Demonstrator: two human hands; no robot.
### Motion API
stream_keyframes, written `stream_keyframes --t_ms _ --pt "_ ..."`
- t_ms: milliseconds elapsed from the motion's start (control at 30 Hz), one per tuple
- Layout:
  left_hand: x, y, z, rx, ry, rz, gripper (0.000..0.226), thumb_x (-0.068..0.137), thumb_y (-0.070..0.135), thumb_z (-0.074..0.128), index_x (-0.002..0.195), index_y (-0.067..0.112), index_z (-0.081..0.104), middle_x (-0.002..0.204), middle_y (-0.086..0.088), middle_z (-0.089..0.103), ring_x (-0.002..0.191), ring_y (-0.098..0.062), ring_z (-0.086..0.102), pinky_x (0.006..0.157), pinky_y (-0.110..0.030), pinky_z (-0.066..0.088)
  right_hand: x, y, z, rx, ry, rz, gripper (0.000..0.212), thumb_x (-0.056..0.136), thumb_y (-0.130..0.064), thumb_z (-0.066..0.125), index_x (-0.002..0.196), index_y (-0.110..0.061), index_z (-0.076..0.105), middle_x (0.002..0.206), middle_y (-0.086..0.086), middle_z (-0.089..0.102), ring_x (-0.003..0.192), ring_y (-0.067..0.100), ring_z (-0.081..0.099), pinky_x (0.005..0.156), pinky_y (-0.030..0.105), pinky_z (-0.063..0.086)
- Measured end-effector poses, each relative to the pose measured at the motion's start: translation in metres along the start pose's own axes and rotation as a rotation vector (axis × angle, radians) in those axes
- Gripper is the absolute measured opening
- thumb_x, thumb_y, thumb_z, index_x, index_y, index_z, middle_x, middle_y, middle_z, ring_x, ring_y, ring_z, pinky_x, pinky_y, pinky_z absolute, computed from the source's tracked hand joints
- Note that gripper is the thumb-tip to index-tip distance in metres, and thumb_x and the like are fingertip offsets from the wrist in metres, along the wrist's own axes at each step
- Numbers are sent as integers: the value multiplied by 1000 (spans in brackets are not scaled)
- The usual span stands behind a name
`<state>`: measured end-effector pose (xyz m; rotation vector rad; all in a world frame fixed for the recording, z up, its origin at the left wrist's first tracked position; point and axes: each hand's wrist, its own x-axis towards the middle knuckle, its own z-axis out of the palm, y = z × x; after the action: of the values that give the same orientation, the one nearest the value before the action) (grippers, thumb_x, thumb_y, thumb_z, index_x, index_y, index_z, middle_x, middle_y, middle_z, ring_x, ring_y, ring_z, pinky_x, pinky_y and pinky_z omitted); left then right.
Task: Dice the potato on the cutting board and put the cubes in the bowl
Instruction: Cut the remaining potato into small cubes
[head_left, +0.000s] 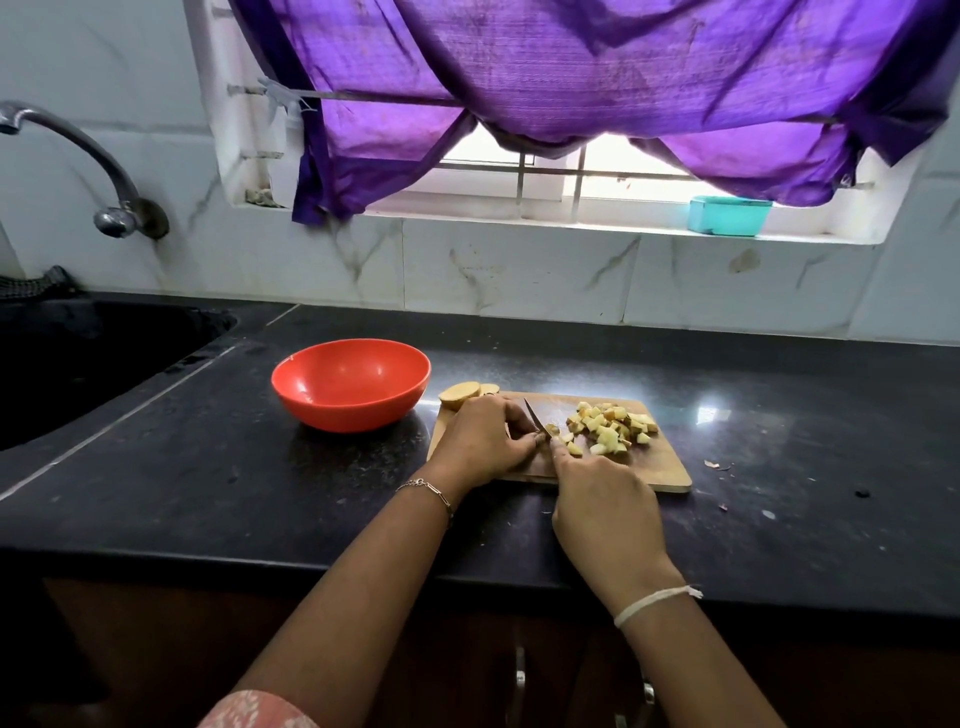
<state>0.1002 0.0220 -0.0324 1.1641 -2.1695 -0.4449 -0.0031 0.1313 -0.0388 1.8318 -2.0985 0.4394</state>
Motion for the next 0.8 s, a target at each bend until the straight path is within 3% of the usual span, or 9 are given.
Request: stream_keyframes --t_ms 133,200,367,567,633,800 --pt "1 -1 0 -25 12 -41 11 81 25 71 87 19 78 90 6 74 70 0 54 61 -4 37 -6 4 1 119 26 61 57 96 -16 44 150 -28 30 115 0 64 100 19 62 76 28 48" --pt "2 -3 1 -46 23 -58 11 79 25 73 84 17 79 86 4 75 75 -4 60 71 -13 45 -14 6 -1 170 61 68 56 97 -17 42 150 -30 29 117 -2 63 101 18 61 77 27 48" --pt "5 -5 3 -52 33 -62 10 78 23 74 81 15 78 85 2 74 74 -5 59 74 -20 48 -28 6 -5 144 48 49 57 100 -20 38 151 -33 19 108 -3 62 97 15 61 74 26 48" --pt "7 -7 4 -51 29 -50 11 77 27 76 78 17 77 82 3 73 74 -6 61 75 -22 50 -16 -3 -1 9 -2 27 56 99 -10 34 152 -24 22 128 1 58 103 19 61 77 30 51" --pt "7 -8 4 -47 25 -47 10 77 28 76 78 18 77 81 4 73 71 -5 59 72 -20 48 -13 -4 -3 -13 -13 -1 56 99 -8 32 152 -21 23 130 4 57 104 21 61 79 30 50" --pt "6 -7 5 -15 47 -31 11 77 30 73 84 23 77 79 11 68 67 0 52 61 -7 36 -12 2 -3 -1 -8 -34 55 100 -10 34 152 -24 23 114 1 62 100 19 61 77 30 49"
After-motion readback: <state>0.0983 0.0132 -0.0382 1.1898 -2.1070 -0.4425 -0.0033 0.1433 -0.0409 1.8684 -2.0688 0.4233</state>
